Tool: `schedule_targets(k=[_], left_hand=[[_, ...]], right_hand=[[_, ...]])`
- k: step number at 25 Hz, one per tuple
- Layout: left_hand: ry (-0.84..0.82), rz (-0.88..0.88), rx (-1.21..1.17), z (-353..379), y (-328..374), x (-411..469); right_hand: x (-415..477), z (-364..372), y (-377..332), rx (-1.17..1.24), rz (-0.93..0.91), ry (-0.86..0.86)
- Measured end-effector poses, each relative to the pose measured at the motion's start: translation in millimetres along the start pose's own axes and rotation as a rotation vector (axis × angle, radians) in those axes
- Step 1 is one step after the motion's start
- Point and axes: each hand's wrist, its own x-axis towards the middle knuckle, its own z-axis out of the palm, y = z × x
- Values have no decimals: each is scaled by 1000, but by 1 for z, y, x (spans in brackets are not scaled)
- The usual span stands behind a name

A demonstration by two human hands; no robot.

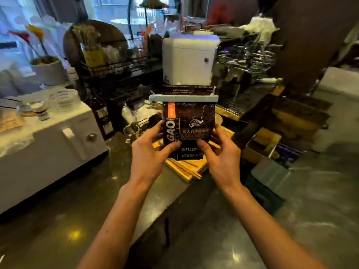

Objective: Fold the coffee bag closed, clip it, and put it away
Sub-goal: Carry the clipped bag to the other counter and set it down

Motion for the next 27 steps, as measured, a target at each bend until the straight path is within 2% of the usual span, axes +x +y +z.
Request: schedule_targets(k=[8,13,20,27], left_hand=[[-327,132,-165,206,104,-23],[-515,205,-232,293,150,-40],[-741,249,-361,387,178,-48],[-863,242,-445,455,184,3]], right_hand=[[-37,-216,38,-151,93,395],[-65,-301,44,-245,149,612],[-84,-367,54,-408,201,832],[-33,-387,84,-491,234,988]])
